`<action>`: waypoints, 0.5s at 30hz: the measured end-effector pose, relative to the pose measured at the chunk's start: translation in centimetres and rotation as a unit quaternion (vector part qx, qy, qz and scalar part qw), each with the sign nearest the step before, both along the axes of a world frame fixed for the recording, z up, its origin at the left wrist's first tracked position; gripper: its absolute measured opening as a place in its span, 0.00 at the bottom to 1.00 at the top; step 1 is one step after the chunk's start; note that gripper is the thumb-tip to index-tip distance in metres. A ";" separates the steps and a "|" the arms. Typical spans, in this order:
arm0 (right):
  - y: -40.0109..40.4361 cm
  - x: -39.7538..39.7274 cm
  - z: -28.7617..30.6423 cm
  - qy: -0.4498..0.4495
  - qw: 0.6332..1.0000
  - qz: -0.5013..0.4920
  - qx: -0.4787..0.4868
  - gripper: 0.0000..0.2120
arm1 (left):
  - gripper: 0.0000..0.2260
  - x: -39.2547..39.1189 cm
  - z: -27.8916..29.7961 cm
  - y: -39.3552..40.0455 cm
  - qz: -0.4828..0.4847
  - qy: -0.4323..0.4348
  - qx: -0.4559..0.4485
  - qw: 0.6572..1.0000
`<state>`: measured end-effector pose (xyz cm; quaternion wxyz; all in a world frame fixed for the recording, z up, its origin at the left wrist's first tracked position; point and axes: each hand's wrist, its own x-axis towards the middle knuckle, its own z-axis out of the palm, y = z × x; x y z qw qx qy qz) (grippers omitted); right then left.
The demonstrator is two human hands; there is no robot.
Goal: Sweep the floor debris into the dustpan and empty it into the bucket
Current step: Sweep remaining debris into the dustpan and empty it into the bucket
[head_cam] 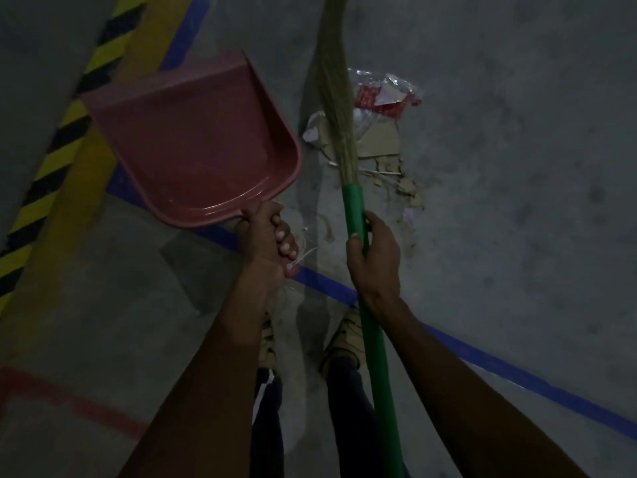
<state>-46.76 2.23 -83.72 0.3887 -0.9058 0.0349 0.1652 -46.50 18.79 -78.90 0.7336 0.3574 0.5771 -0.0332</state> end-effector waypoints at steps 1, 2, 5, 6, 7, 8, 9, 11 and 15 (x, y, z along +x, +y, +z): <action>-0.1 0.6 -0.5 0.000 1.000 -0.001 0.001 0.23 | 0.15 0.0 -0.3 -0.3 -0.003 0.007 -0.003 1.000; -0.2 1.4 -0.8 0.008 1.000 -0.005 0.002 0.24 | 0.15 0.0 -0.6 -0.6 -0.002 0.013 -0.004 1.000; -0.9 4.0 -1.6 0.061 0.996 -0.048 0.040 0.23 | 0.15 -0.2 -1.8 -1.2 0.008 0.008 -0.003 1.000; -1.3 4.7 -1.7 0.087 0.993 -0.066 0.053 0.22 | 0.15 -0.3 -2.2 -1.3 0.007 0.005 -0.003 1.000; -1.9 5.2 -1.9 0.106 0.990 -0.078 0.057 0.22 | 0.15 -0.4 -2.8 -1.4 0.005 0.003 -0.004 1.000; -2.6 5.6 -2.2 0.112 0.989 -0.082 0.048 0.21 | 0.15 -0.5 -3.3 -1.6 0.003 0.004 -0.006 1.000; -3.2 5.7 -2.7 0.108 0.990 -0.083 0.038 0.22 | 0.15 -0.6 -3.7 -1.7 -0.003 0.009 -0.007 1.000; -4.6 5.6 -3.5 0.082 0.994 -0.067 0.010 0.25 | 0.14 -0.7 -4.6 -2.0 -0.023 0.029 -0.008 0.999; -8.0 4.7 -4.9 0.035 0.998 -0.010 -0.050 0.29 | 0.15 -1.3 -6.6 -2.1 -0.081 0.056 -0.024 0.995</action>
